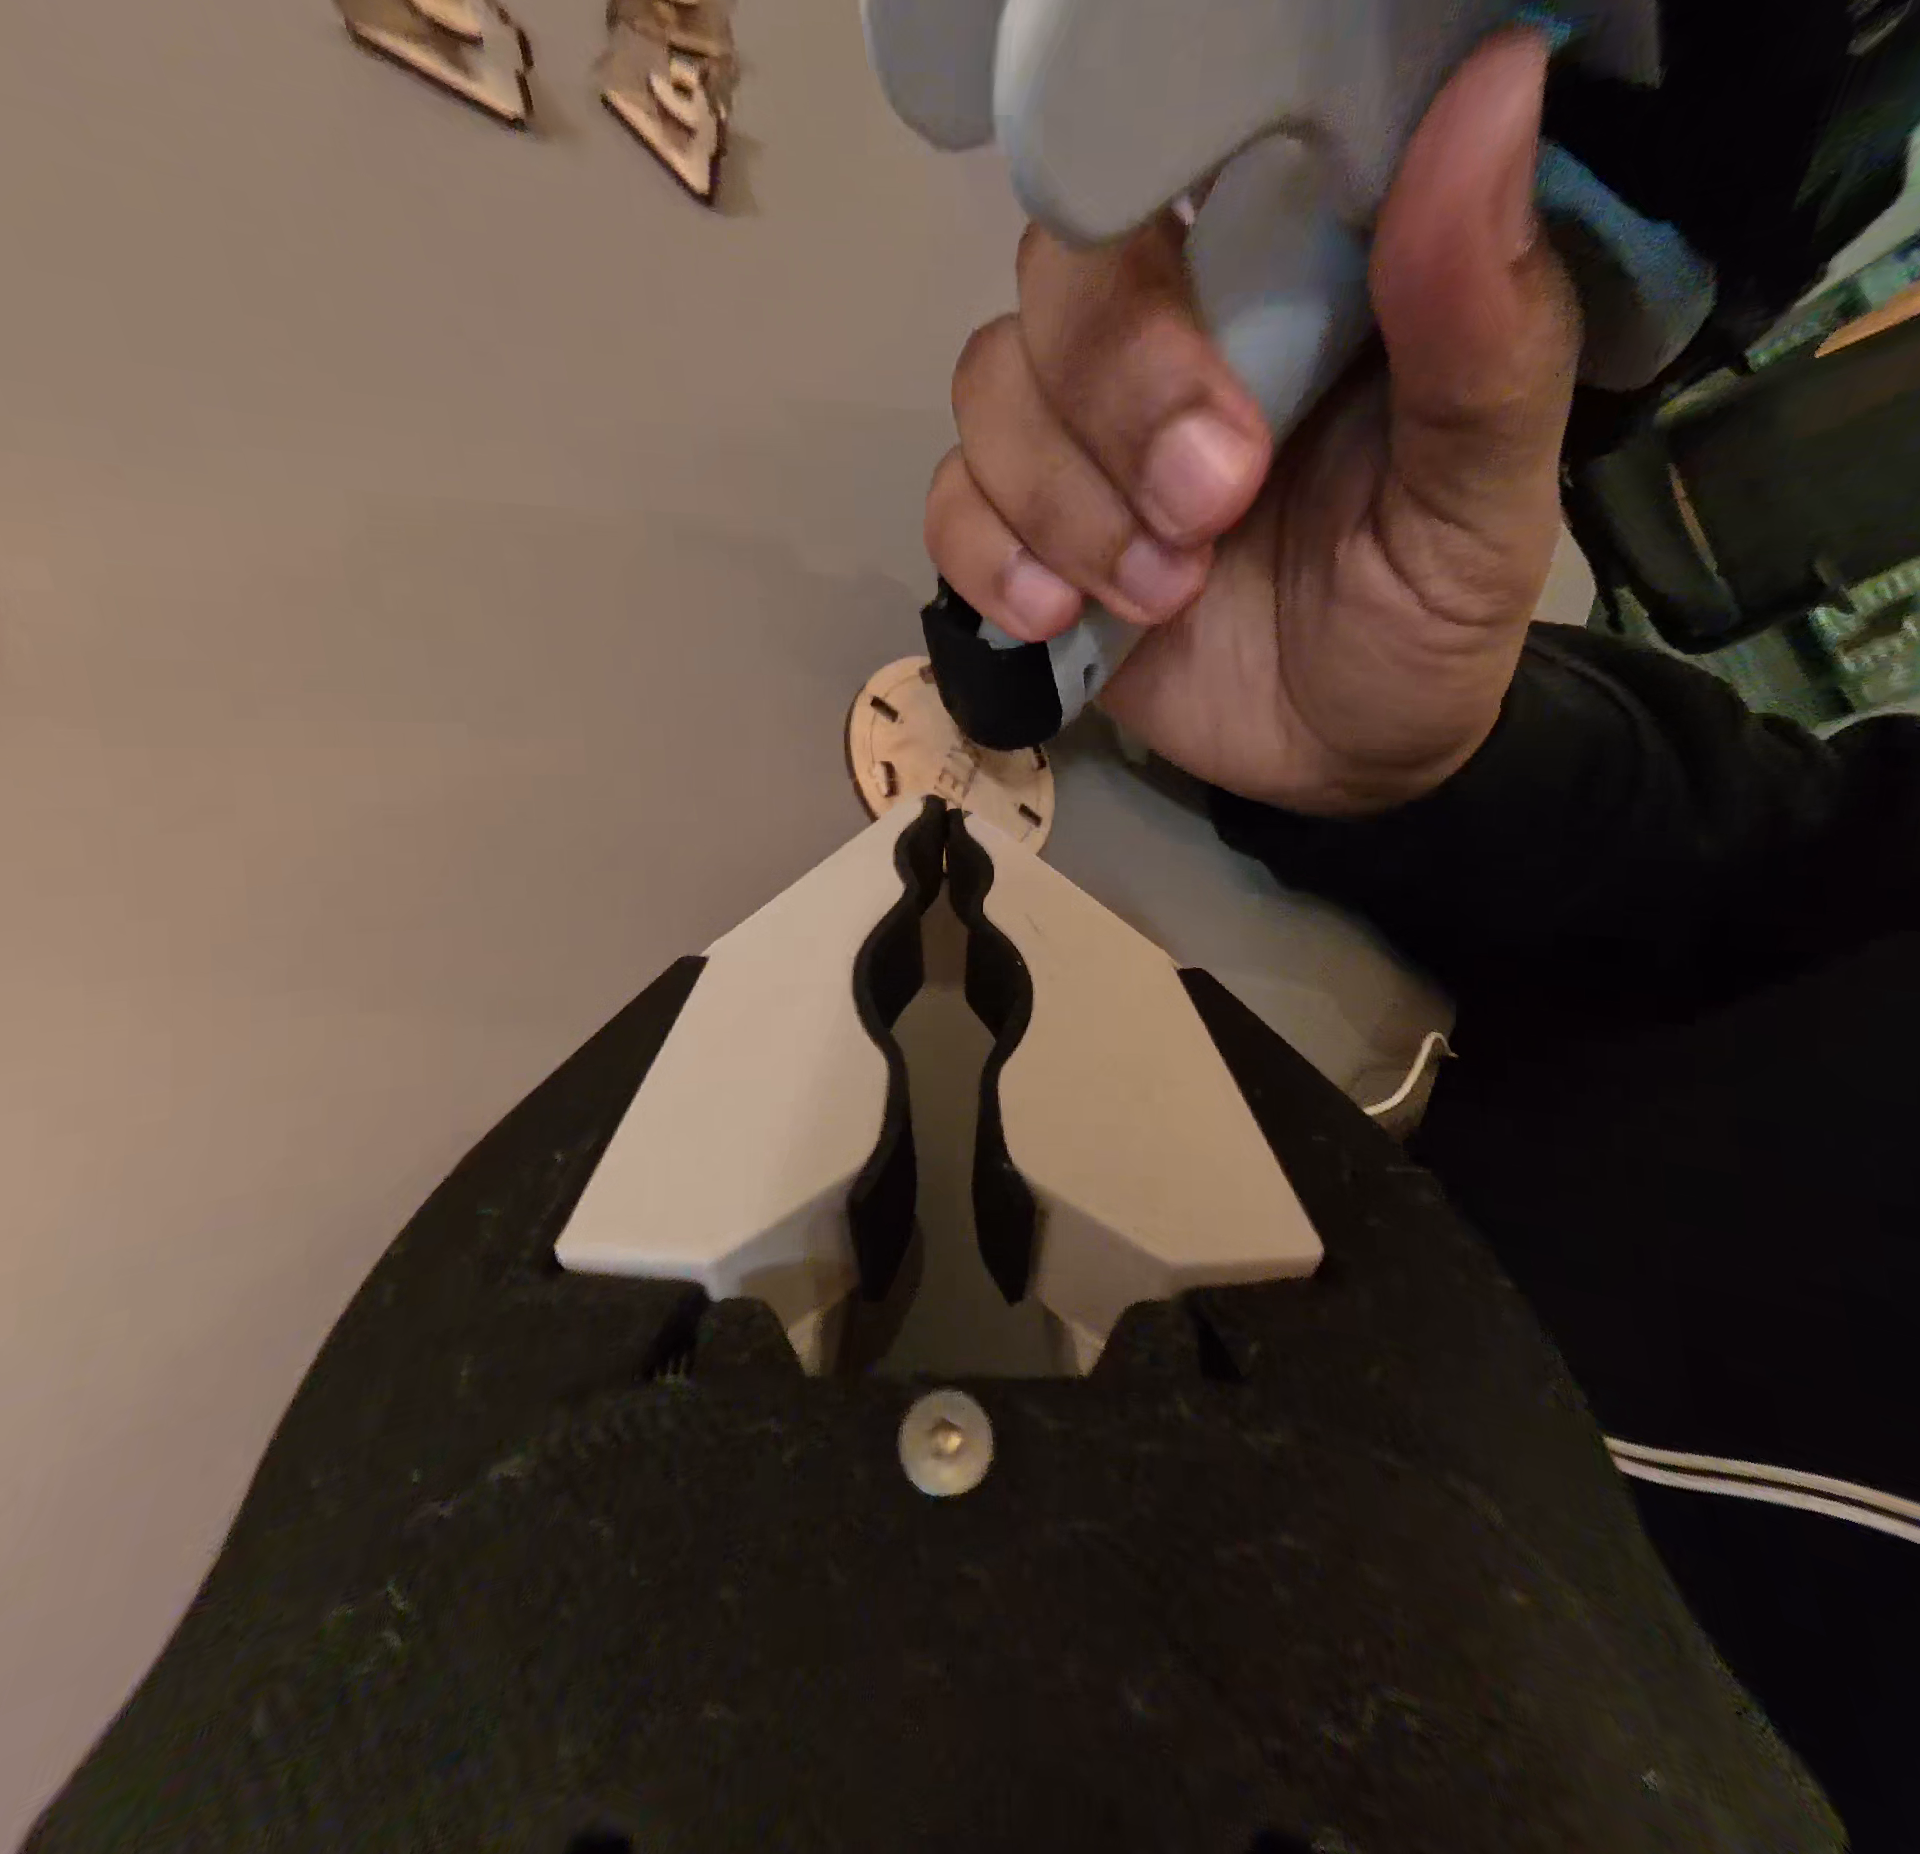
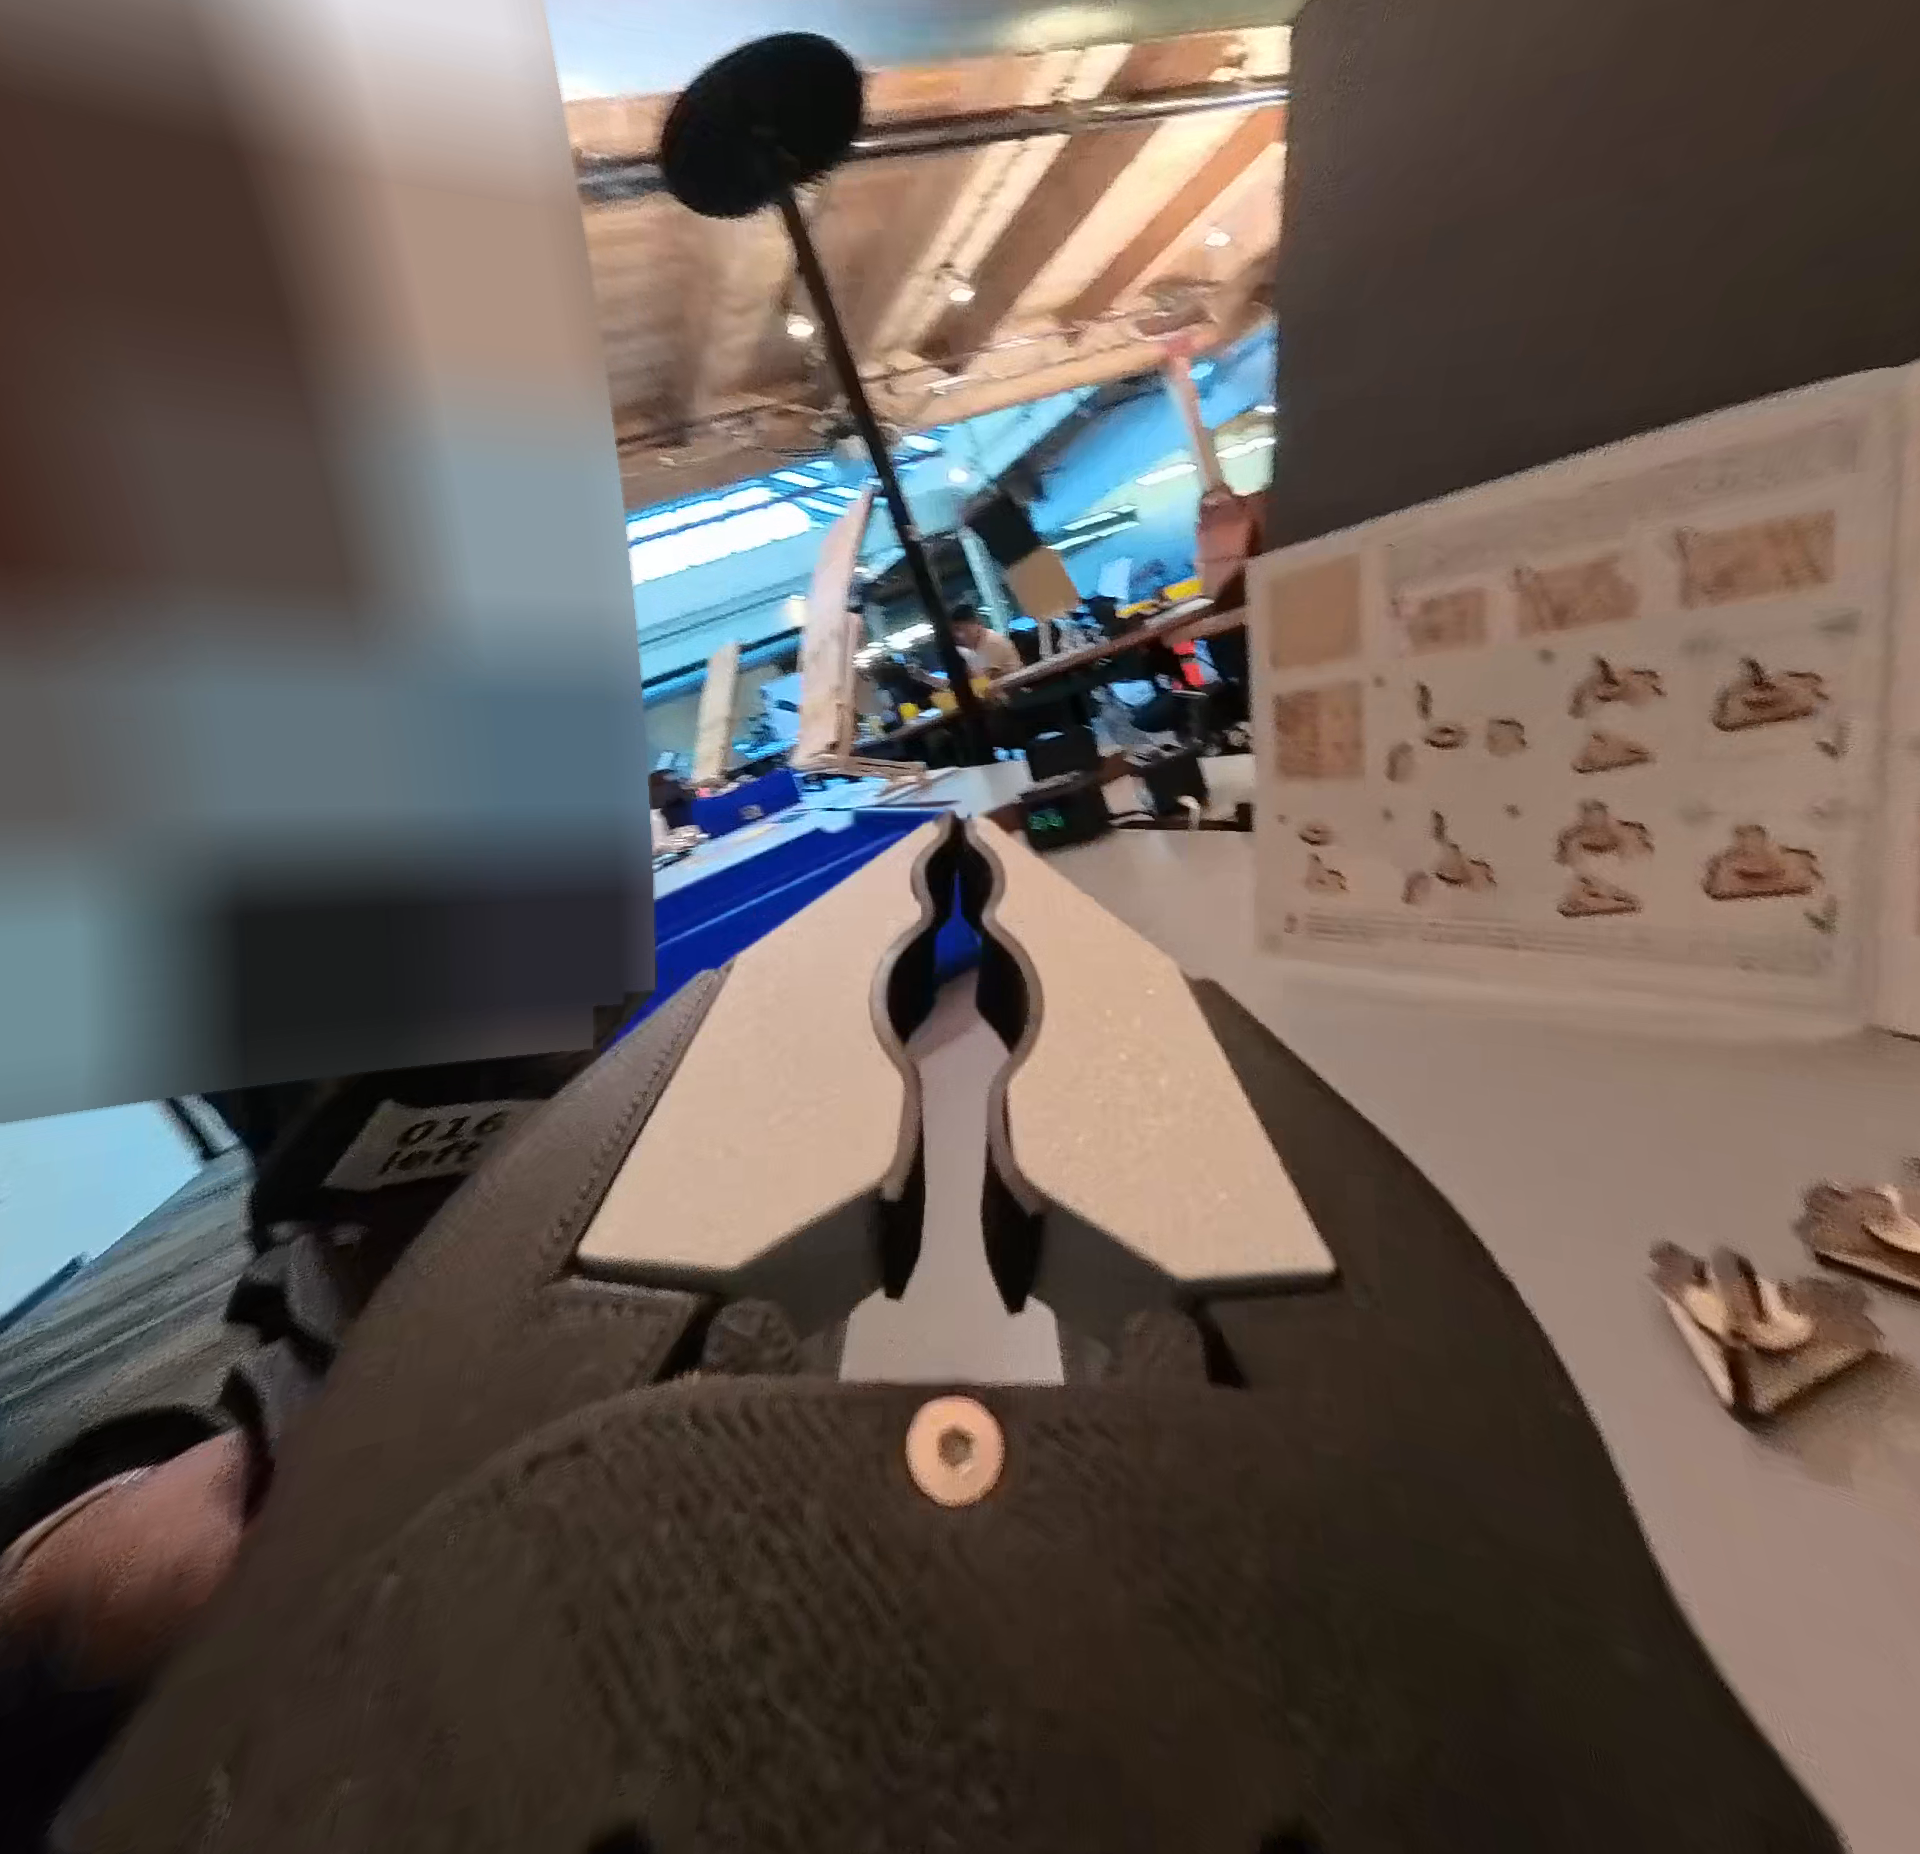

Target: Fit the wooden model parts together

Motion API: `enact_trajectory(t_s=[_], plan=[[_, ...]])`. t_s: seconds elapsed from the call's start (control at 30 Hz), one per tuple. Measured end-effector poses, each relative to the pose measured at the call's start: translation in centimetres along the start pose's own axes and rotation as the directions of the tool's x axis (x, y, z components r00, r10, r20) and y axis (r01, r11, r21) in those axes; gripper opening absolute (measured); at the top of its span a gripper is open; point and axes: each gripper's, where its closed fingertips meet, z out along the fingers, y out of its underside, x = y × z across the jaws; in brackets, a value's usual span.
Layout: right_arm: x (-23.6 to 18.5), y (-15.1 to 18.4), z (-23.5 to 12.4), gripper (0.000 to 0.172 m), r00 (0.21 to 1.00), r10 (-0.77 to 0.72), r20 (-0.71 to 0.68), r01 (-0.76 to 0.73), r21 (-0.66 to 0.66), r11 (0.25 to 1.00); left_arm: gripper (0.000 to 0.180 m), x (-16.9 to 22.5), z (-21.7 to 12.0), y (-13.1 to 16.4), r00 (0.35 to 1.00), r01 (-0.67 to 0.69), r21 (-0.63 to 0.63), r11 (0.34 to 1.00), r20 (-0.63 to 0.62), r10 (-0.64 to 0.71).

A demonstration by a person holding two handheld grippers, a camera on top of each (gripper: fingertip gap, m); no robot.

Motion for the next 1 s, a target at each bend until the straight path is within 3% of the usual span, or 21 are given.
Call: enact_trajectory(t_s=[0.13,0.37,0.5,0.57,0.67,0.83,1.0], plan=[[1.8,0.6,0.6,0.000,0.987,-0.069,-0.146,0.065,-0.037,0.997,0.000,-0.3,0.6,0.8,0.995,0.085,-0.065,0.994,-0.038,-0.088],[1.7,1.7,1.1,0.000,0.979,-0.115,-0.169,0.104,-0.071,0.992,0.000,-0.5,0.7,0.8,0.996,0.084,-0.066,0.994,-0.028,-0.086],[1.5,0.7,1.1,0.000,0.975,-0.113,-0.192,0.111,-0.019,0.994,0.000,-0.5,0.7,0.8,0.996,0.080,-0.067,0.995,-0.020,-0.082],[0.9,0.5,1.2,0.000,0.966,-0.163,-0.200,0.164,-0.010,0.986,0.000,-0.5,0.7,0.8,0.996,0.080,-0.067,0.994,-0.019,-0.082],[1.8,3.0,1.7,0.000,0.946,-0.217,-0.241,0.192,-0.121,0.974,0.000,-0.5,0.7,0.9,0.997,0.077,-0.069,0.995,-0.015,-0.078],[-0.1,0.4,1.3,0.000,0.913,-0.339,-0.229,0.338,-0.043,0.940,0.000,-0.5,0.7,0.9,0.997,0.079,-0.070,0.994,-0.015,-0.080],[0.2,3.1,2.2,0.000,0.880,-0.418,-0.227,0.396,-0.137,0.908,0.000,-0.5,0.7,1.0,0.997,0.076,-0.075,0.994,-0.019,-0.078]])
